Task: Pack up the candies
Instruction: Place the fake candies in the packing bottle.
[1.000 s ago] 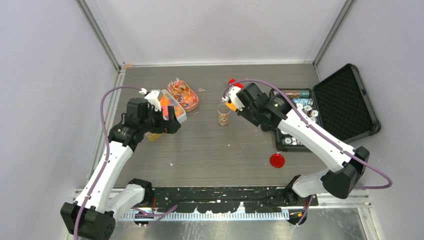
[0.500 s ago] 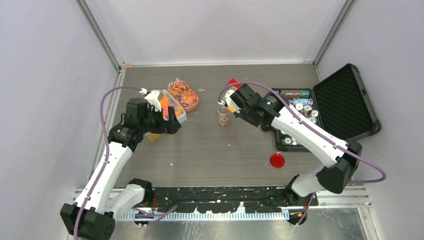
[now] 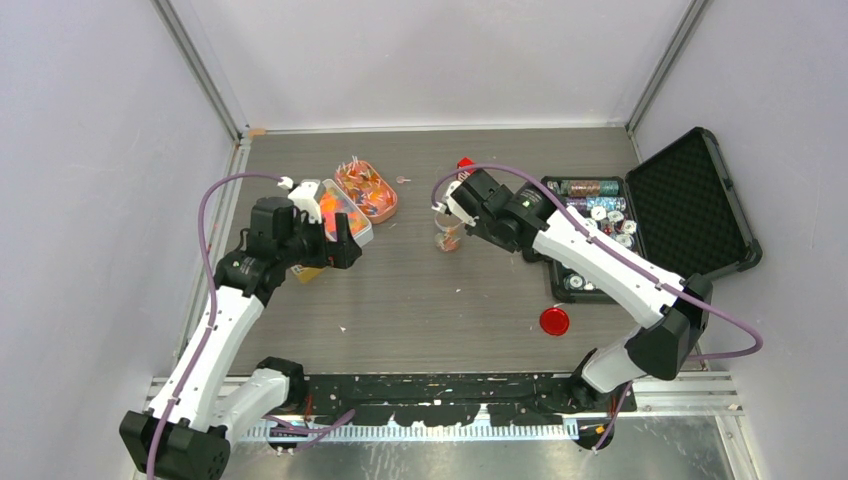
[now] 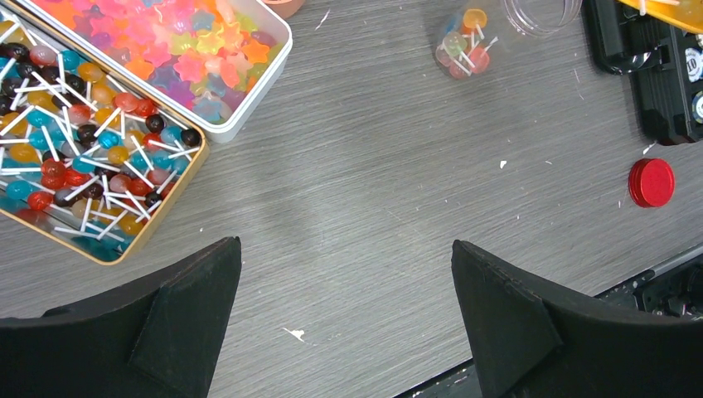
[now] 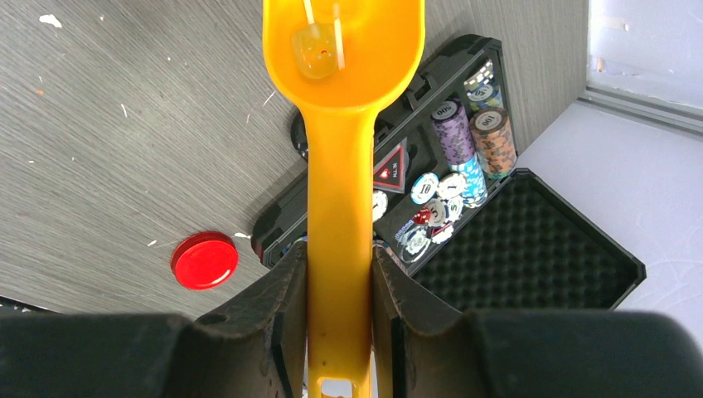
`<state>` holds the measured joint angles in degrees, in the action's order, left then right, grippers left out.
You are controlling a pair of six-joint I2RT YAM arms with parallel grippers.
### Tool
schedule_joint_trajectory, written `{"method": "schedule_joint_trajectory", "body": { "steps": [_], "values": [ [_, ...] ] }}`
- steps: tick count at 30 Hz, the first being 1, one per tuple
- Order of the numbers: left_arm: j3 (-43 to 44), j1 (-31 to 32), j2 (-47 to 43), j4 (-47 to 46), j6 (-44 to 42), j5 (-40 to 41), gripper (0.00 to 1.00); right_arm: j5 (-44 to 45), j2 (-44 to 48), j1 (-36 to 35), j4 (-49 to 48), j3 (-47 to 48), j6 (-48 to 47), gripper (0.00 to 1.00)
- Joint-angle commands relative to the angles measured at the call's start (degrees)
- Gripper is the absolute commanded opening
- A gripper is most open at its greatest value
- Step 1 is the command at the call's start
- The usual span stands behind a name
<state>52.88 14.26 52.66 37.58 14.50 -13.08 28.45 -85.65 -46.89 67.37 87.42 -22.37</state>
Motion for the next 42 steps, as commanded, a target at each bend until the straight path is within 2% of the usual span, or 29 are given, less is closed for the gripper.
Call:
{"method": "schedule_joint_trajectory", "body": {
  "steps": [1, 42],
  "values": [
    [0.04, 0.24, -1.53, -0.71, -0.84, -0.33, 1.00, 2.79, -0.11, -0.85, 1.04, 3.31, -0.82, 0.00],
    [-0.06, 0.69, -2.56, -0.36, -1.13, 0.60, 1.00, 14.10, -8.94, -6.95, 10.03, 11.76, -0.87, 0.00]
  ]
}}
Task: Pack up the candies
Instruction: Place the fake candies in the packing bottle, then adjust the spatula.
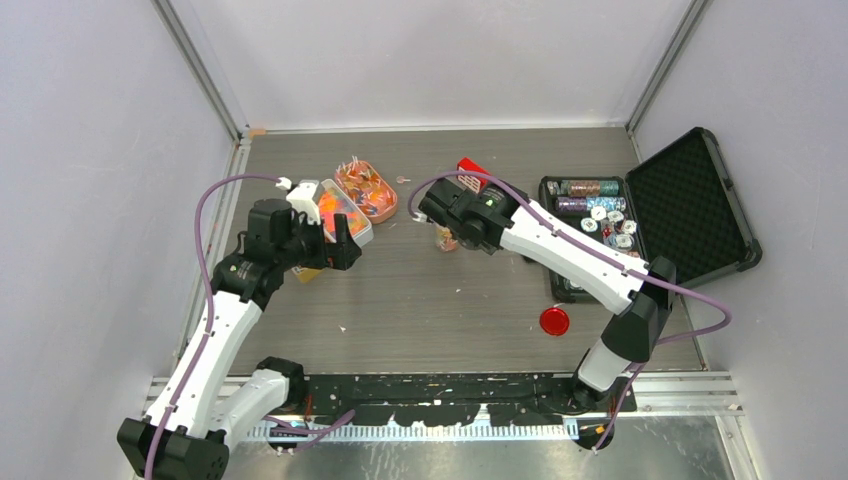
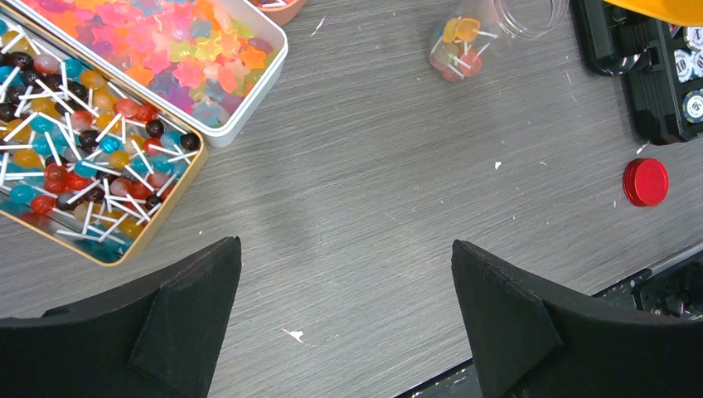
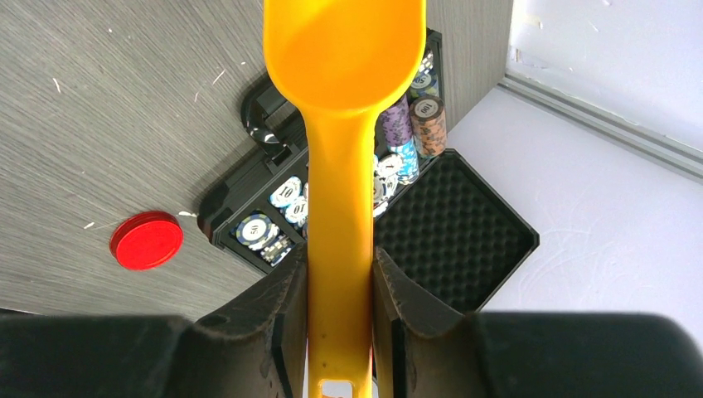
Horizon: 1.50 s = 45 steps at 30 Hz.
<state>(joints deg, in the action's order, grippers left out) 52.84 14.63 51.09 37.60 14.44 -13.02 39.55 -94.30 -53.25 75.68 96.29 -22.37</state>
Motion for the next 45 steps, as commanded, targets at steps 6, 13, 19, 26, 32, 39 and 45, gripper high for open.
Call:
{"method": "schedule_joint_trajectory", "body": {
  "steps": [6, 13, 19, 26, 32, 39, 45],
  "values": [
    [0.15, 0.31, -0.99, -0.21, -1.01, 1.07, 1.00, 3.77, -0.79, -0.75, 2.25, 3.23, -0.75, 0.00],
    [0.77, 0.31, -0.98, 1.01, -0.90, 3.44, 1.00, 5.08, -0.84, -1.39, 3.56, 3.81, -0.50, 0.00],
    [0.16, 0.32, -1.09, -0.02, -1.08, 2.68, 0.99, 4.49, 0.74, -1.73, 2.63, 4.63, 0.05, 0.00],
    [3.65, 0.31, 0.33, -2.56, 6.82, -4.71, 0.92, -10.43, 8.75, -1.76, -4.18, 2.77, 1.18, 0.00],
    [7.43, 0.12, 4.35, -10.02, 15.76, -14.99, 0.86, -27.36, 19.58, -1.84, -16.43, -6.46, 1.22, 0.00],
    [9.41, -0.97, 11.59, -21.13, 26.33, -30.75, 0.75, -35.23, 25.74, -1.82, -25.61, -14.43, 2.10, 0.00],
    [6.32, -1.01, 12.37, -27.98, 29.90, -33.02, 0.72, -38.75, 27.39, -1.85, -30.50, -16.94, 2.39, 0.00]
  ]
}}
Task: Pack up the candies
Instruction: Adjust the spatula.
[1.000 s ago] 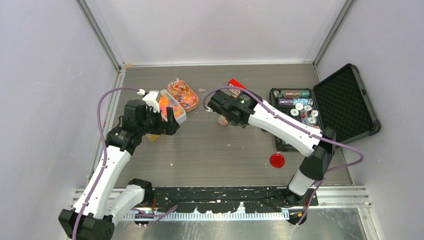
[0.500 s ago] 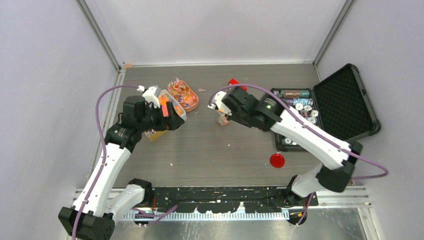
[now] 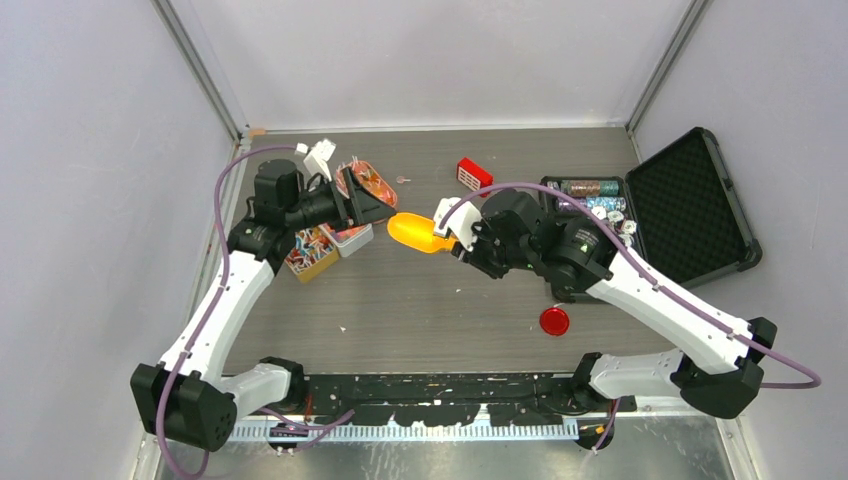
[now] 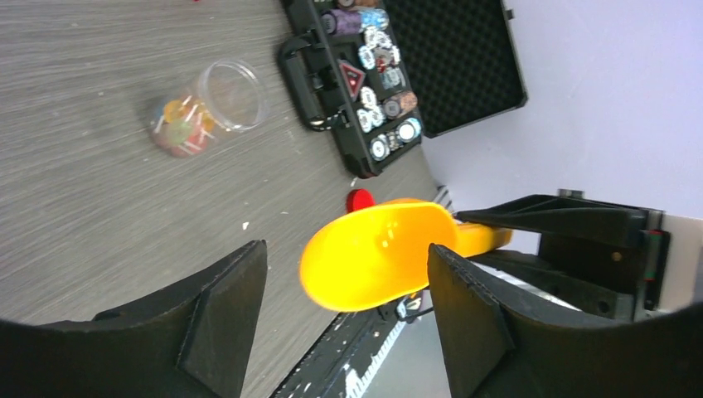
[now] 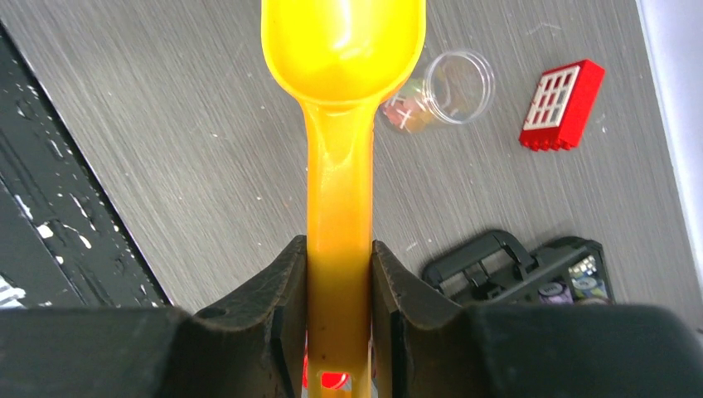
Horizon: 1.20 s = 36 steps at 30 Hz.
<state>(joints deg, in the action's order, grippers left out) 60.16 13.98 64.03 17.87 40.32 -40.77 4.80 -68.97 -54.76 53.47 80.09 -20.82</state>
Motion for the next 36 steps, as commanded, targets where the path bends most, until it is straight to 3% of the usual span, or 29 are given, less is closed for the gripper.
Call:
{"method": "schedule_joint_trajectory", "body": {
  "steps": [1, 8, 10, 14, 16, 19, 22, 23, 24, 25, 28, 32, 34, 36],
  "values": [
    [-1.35, -0.35, -0.51, -8.35, 3.99, -5.47, 0.70, -3.94, 2.36, -0.33, -9.32, -1.25, 0.82, 0.00],
    [-4.10, -0.35, -0.42, -8.21, 4.38, -7.09, 0.51, -7.79, 2.72, -0.32, -13.89, -3.04, -0.56, 0.00],
    [-4.34, -0.35, -0.92, -8.11, 5.15, -7.75, 0.42, -7.66, 3.10, -0.26, -15.07, -3.87, -1.38, 0.00],
    [-4.16, -0.35, -2.23, -6.56, 6.36, -8.73, 0.12, -7.67, 4.06, -0.20, -18.01, -5.52, -2.71, 0.00],
    [-3.61, -0.48, -2.56, -4.73, 6.40, -8.72, 0.00, -8.48, 4.63, 0.07, -19.00, -6.17, -3.03, 0.06],
    [-3.12, -1.21, -2.51, -4.53, 9.45, -10.12, 0.00, -10.64, 6.63, 1.43, -20.92, -8.92, -3.80, 0.24],
    [-3.40, -2.88, -2.54, -6.66, 13.83, -12.22, 0.00, -15.47, 9.96, 4.86, -25.62, -13.75, -2.89, 0.33],
    [-3.26, -3.61, -2.61, -6.62, 14.20, -12.50, 0.00, -18.06, 10.85, 6.39, -27.24, -15.04, -2.01, 0.44],
    [-2.96, -4.13, -2.73, -5.90, 14.21, -12.59, 0.00, -20.36, 11.49, 8.01, -28.57, -15.88, -1.30, 0.65],
    [-2.64, -4.69, -2.79, -5.17, 14.04, -12.71, 0.00, -22.16, 11.76, 9.35, -29.19, -16.34, -0.90, 0.72],
    [-2.33, -6.00, -2.62, -4.04, 13.95, -13.39, 0.00, -23.55, 11.83, 11.14, -29.56, -16.61, -1.65, 0.70],
    [-2.38, -6.07, -2.44, -3.47, 13.78, -13.14, 0.00, -23.57, 11.60, 11.68, -30.80, -16.89, -3.15, 0.45],
    [-2.44, -6.09, -2.51, -2.98, 13.38, -12.50, 0.00, -23.57, 11.93, 11.80, -32.31, -17.56, -3.40, 0.44],
    [-2.42, -6.08, -2.44, -2.54, 13.05, -12.03, 0.00, -23.61, 12.11, 11.93, -32.94, -17.82, -3.95, 0.52]
  ]
}}
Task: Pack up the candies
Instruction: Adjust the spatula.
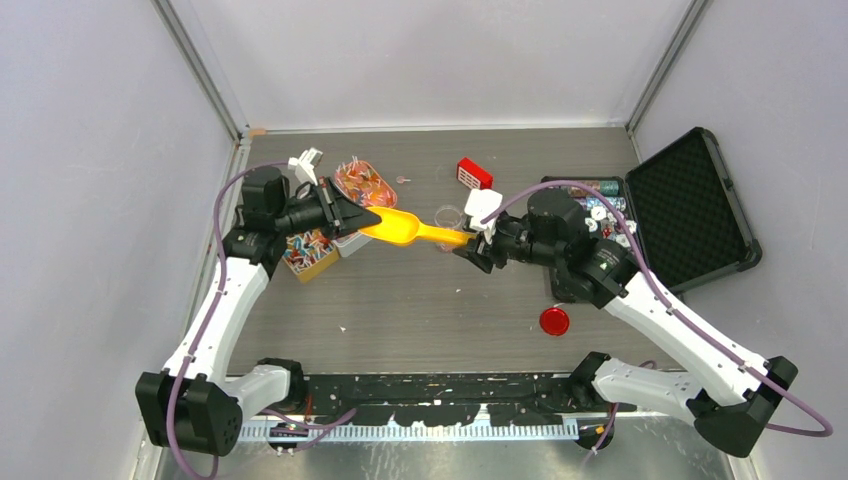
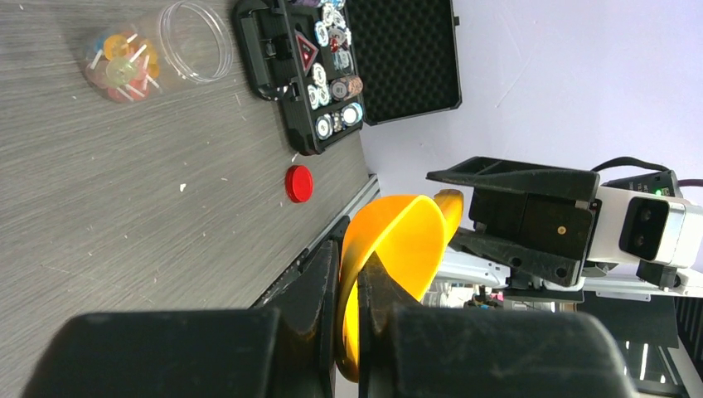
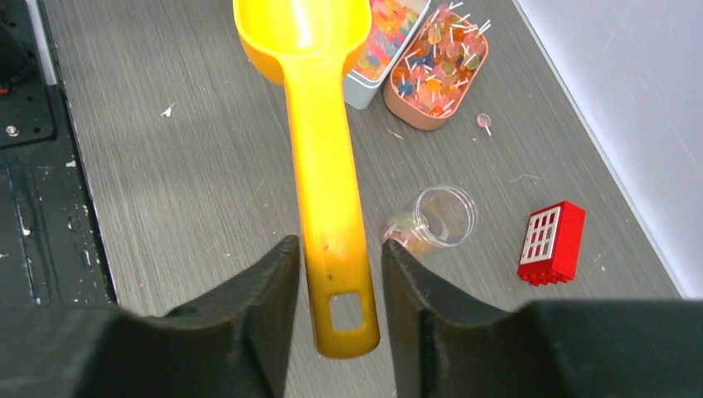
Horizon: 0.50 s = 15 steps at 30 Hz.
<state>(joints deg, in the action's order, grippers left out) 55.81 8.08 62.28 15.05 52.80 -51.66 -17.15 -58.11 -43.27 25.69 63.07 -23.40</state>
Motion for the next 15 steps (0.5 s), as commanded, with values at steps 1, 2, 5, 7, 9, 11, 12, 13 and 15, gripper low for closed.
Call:
{"method": "schedule_joint_trajectory", "body": {
  "steps": [1, 2, 5, 7, 9, 11, 12, 13, 15],
  "values": [
    [2.01, -0.24, -0.58, 0.49, 0.56, -0.96, 0.00, -1.71, 1.04, 0.46, -5.09, -0.55, -1.65, 0.56],
    [2.02, -0.18, -0.53, 0.51, 0.55, -0.91, 0.00, -1.81, 0.61, 0.41, -4.65, -0.19, -1.95, 0.56],
    [2.16, -0.19, -0.24, 0.51, 0.78, -0.64, 0.00, -2.11, -0.67, 0.41, -3.53, 1.06, -2.82, 0.50],
    [2.20, -0.17, -0.15, 0.47, 0.81, -0.55, 0.00, -2.19, -0.95, 0.43, -4.05, 1.13, -3.14, 0.43],
    [2.03, -0.17, -0.21, 0.64, 0.86, -0.41, 0.00, -2.39, -0.78, 0.40, -5.30, 0.73, -3.16, 0.41],
    [1.46, -0.17, -0.23, 0.31, 1.22, -0.20, 0.00, -3.33, -0.98, 0.44, -6.01, 0.85, -3.10, 0.40],
    [1.15, -0.17, -0.21, -0.23, 1.69, -0.20, 0.00, -3.77, -1.27, 0.47, -6.05, 1.12, -3.11, 0.39],
    [0.78, -0.18, -0.23, -0.97, 2.47, -0.26, 0.00, -4.11, -1.57, 0.54, -5.98, 1.44, -3.07, 0.34],
    [0.29, -0.17, -0.27, -2.22, 3.22, -0.36, 0.00, -4.63, -2.05, 0.55, -6.27, 1.78, -3.27, 0.13]
  ]
}}
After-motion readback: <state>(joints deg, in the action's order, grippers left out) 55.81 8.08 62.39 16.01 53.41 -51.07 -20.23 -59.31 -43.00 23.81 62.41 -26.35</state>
